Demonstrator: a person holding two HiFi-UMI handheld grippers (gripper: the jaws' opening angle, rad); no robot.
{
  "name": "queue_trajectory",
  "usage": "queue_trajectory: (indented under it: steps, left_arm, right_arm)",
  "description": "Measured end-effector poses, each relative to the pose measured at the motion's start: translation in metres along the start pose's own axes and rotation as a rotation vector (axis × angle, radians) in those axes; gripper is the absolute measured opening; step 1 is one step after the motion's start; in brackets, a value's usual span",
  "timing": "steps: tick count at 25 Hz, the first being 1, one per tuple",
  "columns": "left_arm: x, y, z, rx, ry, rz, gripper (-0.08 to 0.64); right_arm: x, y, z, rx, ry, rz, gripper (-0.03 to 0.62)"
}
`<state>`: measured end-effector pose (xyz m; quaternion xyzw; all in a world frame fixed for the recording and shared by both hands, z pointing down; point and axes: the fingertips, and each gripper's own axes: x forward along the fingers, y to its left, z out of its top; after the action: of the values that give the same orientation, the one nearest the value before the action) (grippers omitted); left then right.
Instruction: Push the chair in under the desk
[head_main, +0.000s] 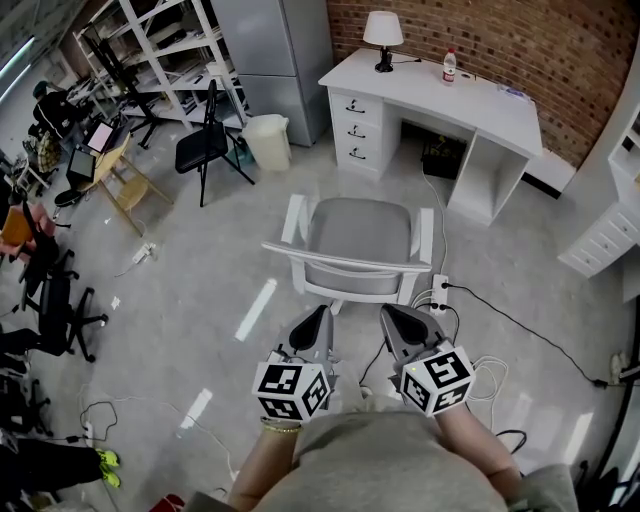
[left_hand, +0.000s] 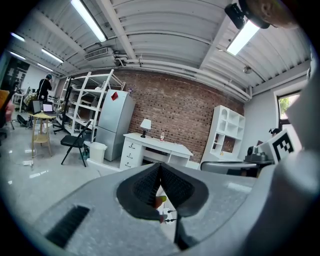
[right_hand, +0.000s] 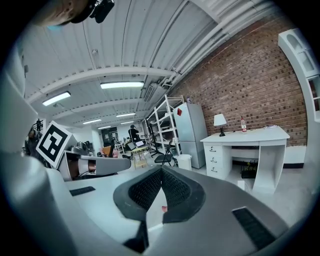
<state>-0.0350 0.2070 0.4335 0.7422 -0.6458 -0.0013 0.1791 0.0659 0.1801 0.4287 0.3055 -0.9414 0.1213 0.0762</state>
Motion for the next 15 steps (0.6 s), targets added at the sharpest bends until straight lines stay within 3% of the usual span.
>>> queue_trajectory:
  steps: [15]
  left_arm:
    - [0.032, 0.040, 0.018, -0.017, 0.010, -0.018, 0.009]
  right_arm:
    - [0.041, -0.014, 0.014, 0.002, 0.009, -0.039, 0.008]
